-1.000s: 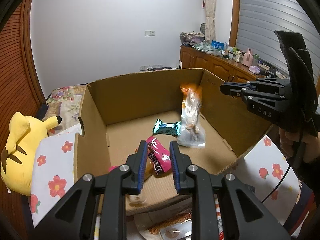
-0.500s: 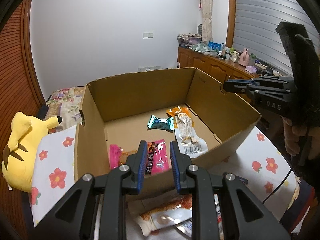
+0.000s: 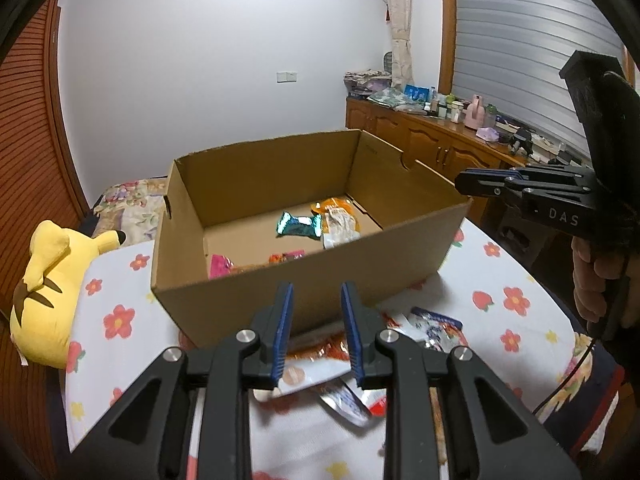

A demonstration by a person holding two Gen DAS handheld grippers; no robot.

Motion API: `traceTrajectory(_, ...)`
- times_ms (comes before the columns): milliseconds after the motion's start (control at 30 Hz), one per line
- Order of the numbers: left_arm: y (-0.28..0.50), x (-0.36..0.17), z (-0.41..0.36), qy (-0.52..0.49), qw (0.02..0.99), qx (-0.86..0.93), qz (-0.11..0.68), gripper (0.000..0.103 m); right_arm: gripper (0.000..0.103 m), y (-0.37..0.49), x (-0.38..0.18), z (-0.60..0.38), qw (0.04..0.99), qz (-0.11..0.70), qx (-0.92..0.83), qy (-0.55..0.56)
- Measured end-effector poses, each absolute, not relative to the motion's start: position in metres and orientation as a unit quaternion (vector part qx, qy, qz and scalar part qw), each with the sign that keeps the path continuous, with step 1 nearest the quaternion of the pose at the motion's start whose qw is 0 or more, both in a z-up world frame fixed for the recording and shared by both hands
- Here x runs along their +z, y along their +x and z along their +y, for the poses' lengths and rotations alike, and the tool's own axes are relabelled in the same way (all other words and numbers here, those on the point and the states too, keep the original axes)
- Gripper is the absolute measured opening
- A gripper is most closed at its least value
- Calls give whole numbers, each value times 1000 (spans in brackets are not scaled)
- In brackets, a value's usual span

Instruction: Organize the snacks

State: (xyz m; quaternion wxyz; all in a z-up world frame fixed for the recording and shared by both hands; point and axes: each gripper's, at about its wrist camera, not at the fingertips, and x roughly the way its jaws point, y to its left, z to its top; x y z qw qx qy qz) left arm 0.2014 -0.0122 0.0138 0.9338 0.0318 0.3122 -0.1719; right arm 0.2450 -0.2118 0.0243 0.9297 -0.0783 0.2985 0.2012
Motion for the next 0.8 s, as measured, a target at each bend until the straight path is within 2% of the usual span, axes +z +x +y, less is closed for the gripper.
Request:
traceTrajectory(100,192,7,-13,31,932,-175,317,29,20,233,16,-214,928,305,202,-70)
traceTrajectory(233,182,-7,-14,29,927,-175,329,31,38,223,0,-215,924,319,204,-59)
traceTrajectory(333,176,-16,-12,28,925,-173,336,33,46,218,-15,-214,919,332,205,-57)
traceTrajectory(500,168,-30,-7,25,922,-167,349,38,51,209,-36,-213,909,353,213,-56)
traceTrajectory(567,167,-34,-5,23,920,-166,354,39,54,208,-45,-211,906,360,217,-57)
traceTrajectory(633,167,-38,-3,22,919,-164,358,39,60,208,-53,-208,900,369,223,-55)
traceTrajectory(800,167,-46,-2,20,916,-162,366,39,66,211,-75,-201,888,393,229,-66)
